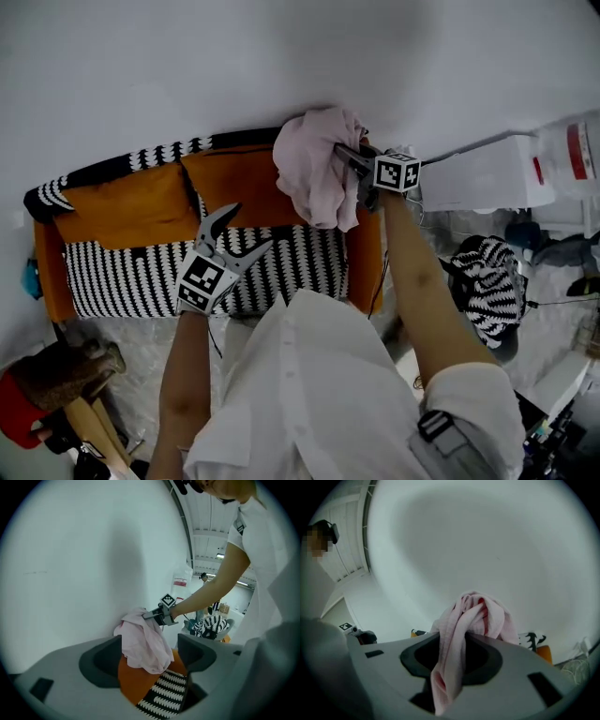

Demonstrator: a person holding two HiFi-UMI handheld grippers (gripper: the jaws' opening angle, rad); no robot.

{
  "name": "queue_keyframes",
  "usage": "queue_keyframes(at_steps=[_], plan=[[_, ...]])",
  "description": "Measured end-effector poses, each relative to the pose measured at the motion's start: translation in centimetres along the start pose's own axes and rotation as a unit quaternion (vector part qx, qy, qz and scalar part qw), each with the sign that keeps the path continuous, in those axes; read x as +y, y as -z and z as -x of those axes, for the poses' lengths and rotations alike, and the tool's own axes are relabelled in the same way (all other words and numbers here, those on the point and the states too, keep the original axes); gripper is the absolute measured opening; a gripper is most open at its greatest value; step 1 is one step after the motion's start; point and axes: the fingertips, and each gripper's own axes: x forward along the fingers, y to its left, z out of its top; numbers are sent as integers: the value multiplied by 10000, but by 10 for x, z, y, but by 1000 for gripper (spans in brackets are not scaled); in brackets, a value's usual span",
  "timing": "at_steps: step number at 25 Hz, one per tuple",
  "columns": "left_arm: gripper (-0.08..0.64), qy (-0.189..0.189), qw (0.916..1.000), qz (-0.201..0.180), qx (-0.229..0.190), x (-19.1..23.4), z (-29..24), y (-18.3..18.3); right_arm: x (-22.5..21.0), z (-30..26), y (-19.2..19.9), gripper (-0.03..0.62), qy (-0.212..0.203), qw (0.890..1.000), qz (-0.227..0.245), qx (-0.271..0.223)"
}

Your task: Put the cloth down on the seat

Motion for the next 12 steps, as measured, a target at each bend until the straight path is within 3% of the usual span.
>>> queue_keyframes(at_steps=[5, 12], plan=[[370, 46, 9999, -26, -126, -3, -12, -13, -39, 1, 4, 133, 642, 9973, 122, 343], [370, 35, 9993, -93, -351, -7, -20, -35, -54, -2, 10, 183, 1010, 9911, -97, 863]])
